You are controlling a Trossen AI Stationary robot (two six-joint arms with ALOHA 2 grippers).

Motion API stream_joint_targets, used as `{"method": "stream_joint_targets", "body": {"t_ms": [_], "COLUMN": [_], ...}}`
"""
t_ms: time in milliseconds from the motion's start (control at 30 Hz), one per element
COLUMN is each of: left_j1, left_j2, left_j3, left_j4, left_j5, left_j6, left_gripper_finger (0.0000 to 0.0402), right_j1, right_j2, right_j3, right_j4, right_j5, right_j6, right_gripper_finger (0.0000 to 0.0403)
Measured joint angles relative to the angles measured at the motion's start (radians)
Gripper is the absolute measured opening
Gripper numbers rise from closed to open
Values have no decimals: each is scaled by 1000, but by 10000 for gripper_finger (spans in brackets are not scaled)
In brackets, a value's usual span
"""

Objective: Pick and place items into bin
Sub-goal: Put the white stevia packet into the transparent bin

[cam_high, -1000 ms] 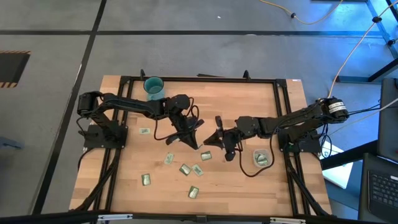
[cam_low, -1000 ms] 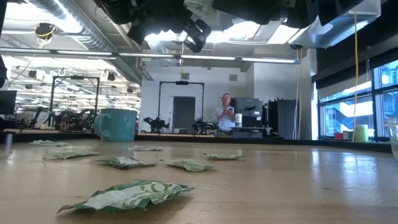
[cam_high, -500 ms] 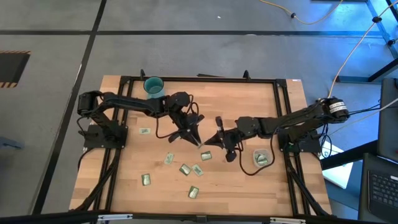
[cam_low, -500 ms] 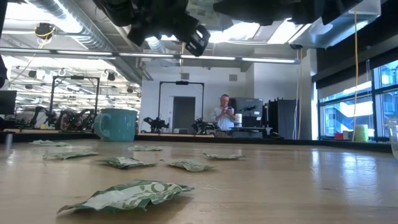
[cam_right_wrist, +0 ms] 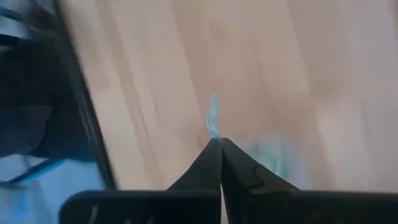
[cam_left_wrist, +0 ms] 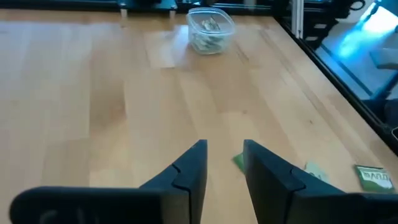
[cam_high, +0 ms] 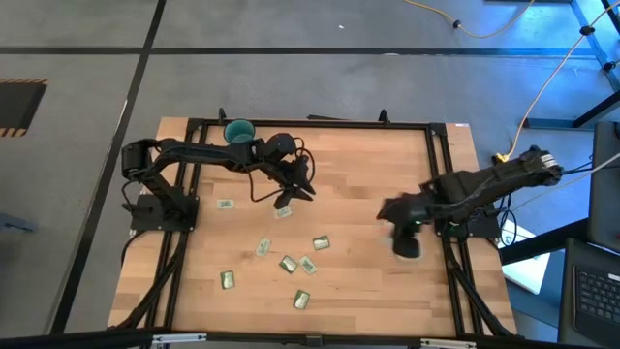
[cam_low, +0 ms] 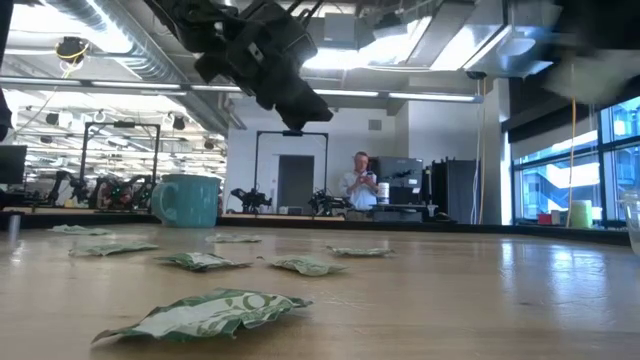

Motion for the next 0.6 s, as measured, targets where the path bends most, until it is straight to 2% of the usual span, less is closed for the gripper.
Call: {"method": "stream_joint_targets", "body": {"t_ms": [100, 200, 333, 467, 600], "left_j1": [-8, -16, -19, -19, -19], "left_j2": [0, 0, 0, 0, 0], "left_j3": [0, 0, 0, 0, 0], "left_j4": [-12, -20, -20, -32, -31], "left_j5": [1, 2, 2, 2, 2], "left_j6": [25, 75, 92, 92, 93], "left_gripper_finger": [94, 91, 91, 90, 90], "right_j1": [59, 94, 101, 101, 100], "right_j2": [-32, -65, -101, -115, -116], "right_j3": [-43, -111, -232, -355, -424], "right_j4": [-102, -80, 34, 152, 184], "right_j5": [-7, -12, -63, -82, -85], "right_j6": [224, 327, 383, 361, 358], "right_gripper_finger": [0, 0, 0, 0, 0]}}
